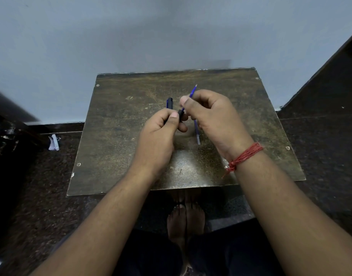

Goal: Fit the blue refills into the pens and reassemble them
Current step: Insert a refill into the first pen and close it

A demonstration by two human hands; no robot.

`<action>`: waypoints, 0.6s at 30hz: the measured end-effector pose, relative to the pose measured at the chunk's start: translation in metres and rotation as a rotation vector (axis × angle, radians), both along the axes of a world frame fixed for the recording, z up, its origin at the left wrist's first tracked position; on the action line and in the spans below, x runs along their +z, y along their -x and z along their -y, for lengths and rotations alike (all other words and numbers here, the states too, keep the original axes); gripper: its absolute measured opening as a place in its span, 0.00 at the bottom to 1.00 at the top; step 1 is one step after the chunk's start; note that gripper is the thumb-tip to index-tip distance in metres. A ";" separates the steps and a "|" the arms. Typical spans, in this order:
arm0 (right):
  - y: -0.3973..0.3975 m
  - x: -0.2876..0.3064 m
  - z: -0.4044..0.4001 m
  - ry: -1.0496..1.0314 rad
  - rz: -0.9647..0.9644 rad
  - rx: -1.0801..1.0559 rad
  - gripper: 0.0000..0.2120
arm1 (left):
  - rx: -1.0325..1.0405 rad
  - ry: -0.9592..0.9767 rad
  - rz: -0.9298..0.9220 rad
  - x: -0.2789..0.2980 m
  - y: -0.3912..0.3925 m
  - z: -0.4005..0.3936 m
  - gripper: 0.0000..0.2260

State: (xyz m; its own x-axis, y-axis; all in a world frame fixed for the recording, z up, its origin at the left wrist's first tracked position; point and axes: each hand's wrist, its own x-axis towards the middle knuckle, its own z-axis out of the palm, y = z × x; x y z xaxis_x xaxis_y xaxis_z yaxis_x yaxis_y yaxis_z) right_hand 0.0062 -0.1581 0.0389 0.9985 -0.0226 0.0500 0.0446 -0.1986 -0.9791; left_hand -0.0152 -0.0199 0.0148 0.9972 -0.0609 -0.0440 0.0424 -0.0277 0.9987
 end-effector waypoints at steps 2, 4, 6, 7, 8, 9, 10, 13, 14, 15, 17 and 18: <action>-0.001 0.001 0.004 -0.043 0.003 -0.070 0.10 | 0.009 0.008 -0.014 0.000 0.000 0.000 0.14; -0.002 0.002 0.008 -0.111 0.014 -0.122 0.09 | 0.008 0.007 -0.018 0.001 0.001 0.001 0.15; -0.003 0.002 0.009 -0.144 0.021 -0.128 0.07 | 0.005 0.005 -0.022 0.001 0.001 0.002 0.15; -0.003 0.001 0.008 -0.143 0.020 -0.123 0.07 | 0.005 0.007 -0.023 0.001 0.001 0.002 0.16; -0.003 0.000 0.008 -0.135 0.018 -0.115 0.06 | 0.007 0.012 -0.026 0.001 0.001 0.002 0.16; -0.003 0.000 0.007 -0.126 0.014 -0.105 0.06 | 0.010 0.024 -0.032 0.002 0.001 0.002 0.15; -0.004 0.000 0.007 -0.115 0.011 -0.097 0.06 | 0.011 0.050 -0.043 0.002 0.002 0.002 0.14; -0.007 0.000 0.016 -0.016 0.037 -0.175 0.06 | 0.006 0.169 -0.099 0.005 0.002 0.001 0.12; -0.009 0.000 0.023 0.063 0.062 -0.240 0.05 | 0.005 0.192 -0.113 0.005 0.002 0.001 0.12; -0.010 0.001 0.031 0.156 0.087 -0.304 0.04 | 0.004 0.204 -0.121 0.006 0.001 0.000 0.12; -0.011 0.004 0.046 0.352 0.102 -0.393 0.04 | 0.010 0.217 -0.124 0.006 0.000 -0.002 0.12; -0.011 0.003 0.052 0.447 0.083 -0.412 0.04 | 0.015 0.222 -0.123 0.006 -0.001 -0.003 0.12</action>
